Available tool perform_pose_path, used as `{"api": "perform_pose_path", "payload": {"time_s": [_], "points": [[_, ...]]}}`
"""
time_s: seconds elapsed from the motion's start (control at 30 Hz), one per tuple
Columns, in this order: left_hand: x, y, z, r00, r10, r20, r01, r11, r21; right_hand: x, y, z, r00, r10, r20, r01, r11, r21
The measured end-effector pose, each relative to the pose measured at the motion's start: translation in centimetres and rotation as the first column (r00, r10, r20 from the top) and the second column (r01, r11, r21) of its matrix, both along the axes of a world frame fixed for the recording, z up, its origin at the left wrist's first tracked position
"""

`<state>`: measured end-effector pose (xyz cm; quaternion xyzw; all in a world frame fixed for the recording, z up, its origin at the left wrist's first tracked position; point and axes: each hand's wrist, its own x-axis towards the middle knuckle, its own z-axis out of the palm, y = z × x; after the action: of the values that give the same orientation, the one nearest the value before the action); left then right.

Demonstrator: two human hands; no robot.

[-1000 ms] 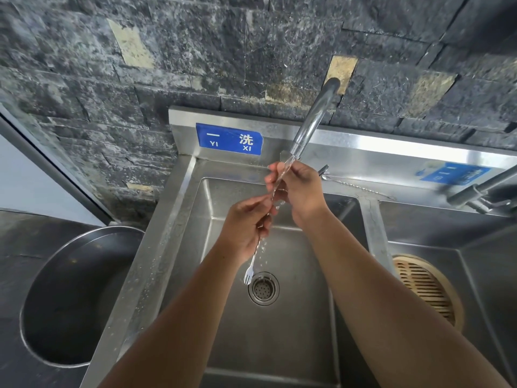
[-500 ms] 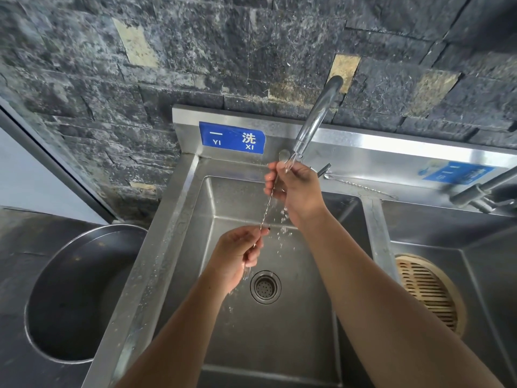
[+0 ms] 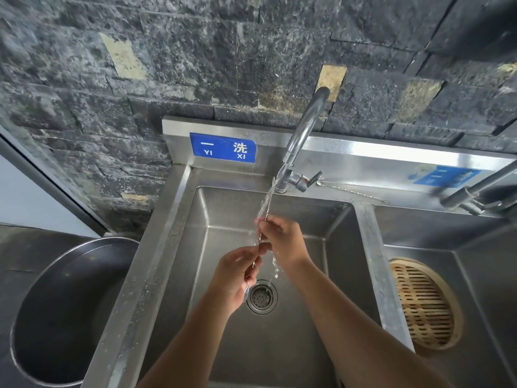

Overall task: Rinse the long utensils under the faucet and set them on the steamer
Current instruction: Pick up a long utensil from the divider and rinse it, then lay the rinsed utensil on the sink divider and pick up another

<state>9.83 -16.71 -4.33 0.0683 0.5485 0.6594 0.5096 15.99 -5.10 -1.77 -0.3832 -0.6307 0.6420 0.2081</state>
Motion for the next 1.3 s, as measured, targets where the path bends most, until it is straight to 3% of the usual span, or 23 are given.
{"api": "perform_pose_path", "payload": {"time_s": [0.23,0.4,0.63,0.87,1.3], "points": [[0.2,1.2,-0.3,0.999,-0.005,0.045,0.009,0.996,-0.09,1.2,1.2,-0.3,0.998,-0.031,0.061,0.027,0.998,0.065],[3.5,3.2,-0.1,0.959,-0.182,-0.218,0.12,0.955,-0.272,5.3,2.8,-1.1,0.989,-0.115,0.09,0.115,0.993,0.005],[12.3,7.7,-0.7,0.877,-0.35,-0.328,0.261,0.922,-0.285,14.8,7.1,-3.1,0.942,-0.18,0.284,0.159,0.983,0.097],[21.3,12.2,-1.7,0.842,-0.441,-0.31,0.315,0.869,-0.381,23.7,11.5,-5.2,0.859,-0.187,0.477,0.161,0.982,0.096],[28.9,15.7,-4.5,0.837,-0.485,-0.255,0.29,0.786,-0.546,30.0,14.9,-8.7,0.783,-0.04,0.621,0.013,0.999,0.048]]}}
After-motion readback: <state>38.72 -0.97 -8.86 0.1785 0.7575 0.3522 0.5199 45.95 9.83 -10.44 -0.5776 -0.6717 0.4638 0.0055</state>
